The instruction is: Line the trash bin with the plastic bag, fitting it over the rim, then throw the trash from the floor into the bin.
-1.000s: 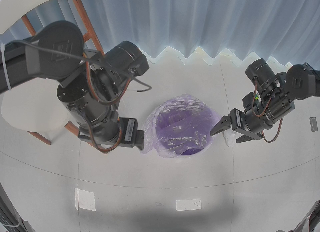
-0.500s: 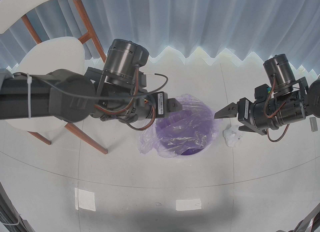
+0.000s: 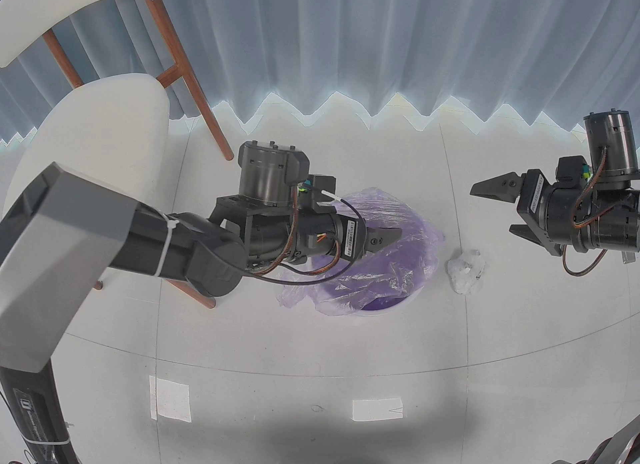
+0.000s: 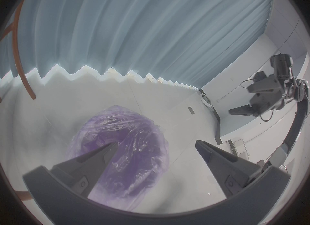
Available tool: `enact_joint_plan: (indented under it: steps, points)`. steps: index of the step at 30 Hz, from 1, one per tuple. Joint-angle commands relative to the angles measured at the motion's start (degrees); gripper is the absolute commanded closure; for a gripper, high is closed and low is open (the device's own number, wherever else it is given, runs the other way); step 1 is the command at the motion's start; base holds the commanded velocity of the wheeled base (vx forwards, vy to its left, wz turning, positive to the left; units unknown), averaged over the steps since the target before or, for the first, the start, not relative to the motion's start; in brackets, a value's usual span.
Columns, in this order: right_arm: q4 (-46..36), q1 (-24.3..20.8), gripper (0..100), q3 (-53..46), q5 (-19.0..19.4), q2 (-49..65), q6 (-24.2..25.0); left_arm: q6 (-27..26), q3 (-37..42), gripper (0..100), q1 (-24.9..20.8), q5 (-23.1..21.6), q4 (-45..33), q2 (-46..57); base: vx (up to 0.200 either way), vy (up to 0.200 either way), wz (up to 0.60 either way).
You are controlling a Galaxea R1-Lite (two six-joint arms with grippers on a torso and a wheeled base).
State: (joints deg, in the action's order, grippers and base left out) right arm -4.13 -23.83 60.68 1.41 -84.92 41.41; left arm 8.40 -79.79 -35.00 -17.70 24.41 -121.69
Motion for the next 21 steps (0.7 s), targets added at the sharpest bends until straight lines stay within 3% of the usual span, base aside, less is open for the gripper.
enact_joint_plan:
  steps: [1,6,12,21]
  points:
    - [0.27,0.45,0,-0.66,-0.18,1.78,0.25,-0.31,-4.76,0,0.9,-0.05,0.12,-6.99,0.0,0.0,0.0]
    - [0.27,0.45,0,-0.66,-0.18,1.95,0.25,-0.66,-8.37,0,0.81,0.03,-0.24,-9.36,0.0,0.0,0.0]
    - [0.27,0.45,0,-0.92,-0.27,2.04,0.25,-4.88,-8.28,0,2.22,-0.05,0.03,-12.35,0.0,0.0,0.0]
    - [0.27,0.45,0,-0.83,-0.27,2.04,0.16,-5.15,-9.51,0,2.22,0.03,0.2,-15.51,0.0,0.0,0.0]
